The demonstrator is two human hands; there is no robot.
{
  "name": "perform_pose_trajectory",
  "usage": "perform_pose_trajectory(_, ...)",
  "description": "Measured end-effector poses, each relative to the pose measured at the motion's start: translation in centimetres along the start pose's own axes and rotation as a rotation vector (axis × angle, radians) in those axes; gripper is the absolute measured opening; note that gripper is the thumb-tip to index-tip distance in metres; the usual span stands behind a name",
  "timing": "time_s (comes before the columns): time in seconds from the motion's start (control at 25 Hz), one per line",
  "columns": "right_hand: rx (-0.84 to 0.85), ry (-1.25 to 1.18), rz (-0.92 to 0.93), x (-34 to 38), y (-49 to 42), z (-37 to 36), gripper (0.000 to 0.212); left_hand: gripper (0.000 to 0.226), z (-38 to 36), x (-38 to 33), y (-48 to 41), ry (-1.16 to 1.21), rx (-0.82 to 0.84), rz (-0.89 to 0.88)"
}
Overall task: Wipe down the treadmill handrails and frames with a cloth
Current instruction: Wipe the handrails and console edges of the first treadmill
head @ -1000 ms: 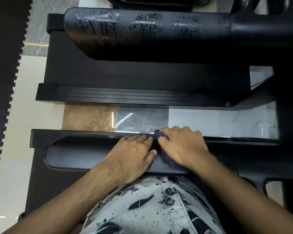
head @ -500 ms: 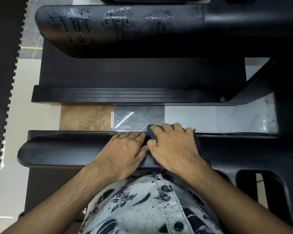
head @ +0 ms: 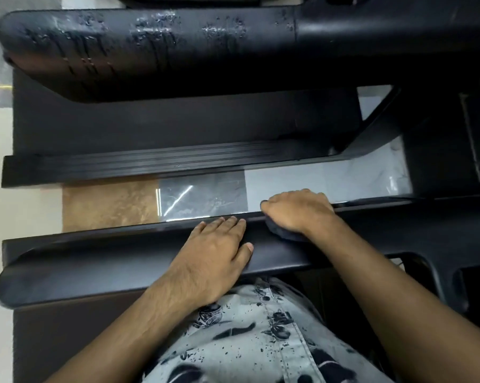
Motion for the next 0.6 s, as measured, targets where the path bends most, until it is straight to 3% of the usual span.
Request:
perform_pose_trajectory(0.12, -0.170, 0.149, 0.132, 1.4, 2.7, -1.7, 0.057, 0.060, 0.3, -0.4, -0.8, -0.032, 0.002, -0.049)
perform_pose_trajectory(0.2, -0.120, 0.078, 0.103, -0.6, 1.2, -0.5, 0.053, 0.060, 0.6, -0.5, -1.4, -0.030, 0.023, -0.079)
perform_pose_trajectory(0.28, 0.004, 0.033, -0.087, -3.0, -0.1, 0.4, 0.047, 0.061, 0.7, -1.0, -1.6, -0.037, 0.058, -0.094)
perform_pose_trajectory(0.44, -0.126, 0.109, 0.081, -2.5, 1.7, -0.8, 0.051, 0.062, 1.0, -2.3, -2.5, -0.033, 0.065, -0.136)
perform_pose_trajectory(0.56, 0.021, 0.025, -0.172, -7.1, -0.8, 1.0, 0.049, 0.062, 0.8, -3.5, -3.1, -0.046, 0.071, -0.123)
perform_pose_trajectory(0.6, 0.013, 0.042, -0.174, -7.6, -0.6, 1.0, 0.050, 0.062, 0.8, -4.0, -3.3, -0.050, 0.075, -0.119)
Point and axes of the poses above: each hand's wrist, its own y-axis away from the middle knuckle, its own z-axis out of the back of the hand, x = y × z, the point moved 5 cm from there along -y, towards the middle knuckle, and after that the axes turned 6 degrees about x, right-handed, at the moved point
